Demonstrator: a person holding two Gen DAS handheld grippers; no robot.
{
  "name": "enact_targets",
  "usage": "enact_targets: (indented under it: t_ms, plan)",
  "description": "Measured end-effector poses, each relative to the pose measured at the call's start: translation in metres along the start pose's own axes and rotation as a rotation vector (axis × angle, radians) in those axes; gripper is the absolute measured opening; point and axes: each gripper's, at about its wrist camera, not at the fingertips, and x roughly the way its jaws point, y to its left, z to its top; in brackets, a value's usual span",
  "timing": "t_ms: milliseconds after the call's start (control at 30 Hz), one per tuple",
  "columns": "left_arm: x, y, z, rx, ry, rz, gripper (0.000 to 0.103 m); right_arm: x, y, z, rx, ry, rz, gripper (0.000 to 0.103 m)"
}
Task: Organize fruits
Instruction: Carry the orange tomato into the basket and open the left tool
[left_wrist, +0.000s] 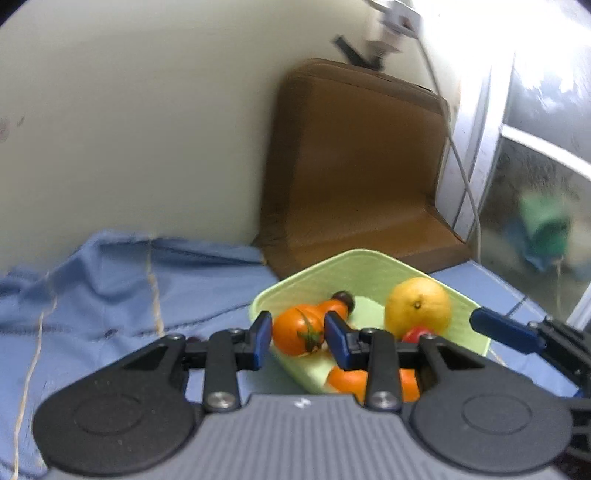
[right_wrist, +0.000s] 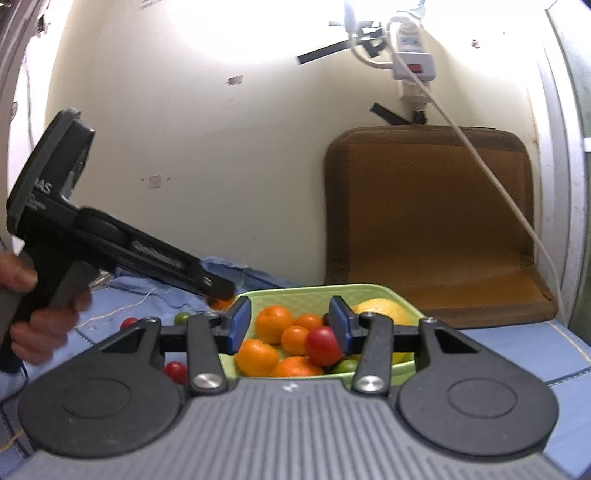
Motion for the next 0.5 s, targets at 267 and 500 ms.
enact_targets:
  t_ms: [267, 500]
  plan:
    - [0.018, -0.015, 0.001, -0.003, 0.052, -0.006, 0.043, 0.004, -0.014, 0.000, 0.059, 0.010, -0.051, 0.050]
    - [-0.045, 0.055, 0.006, -0.150, -0.049, 0.039, 0.043, -0.001, -0.014, 0.001, 0.070, -0.039, -0.035, 0.049]
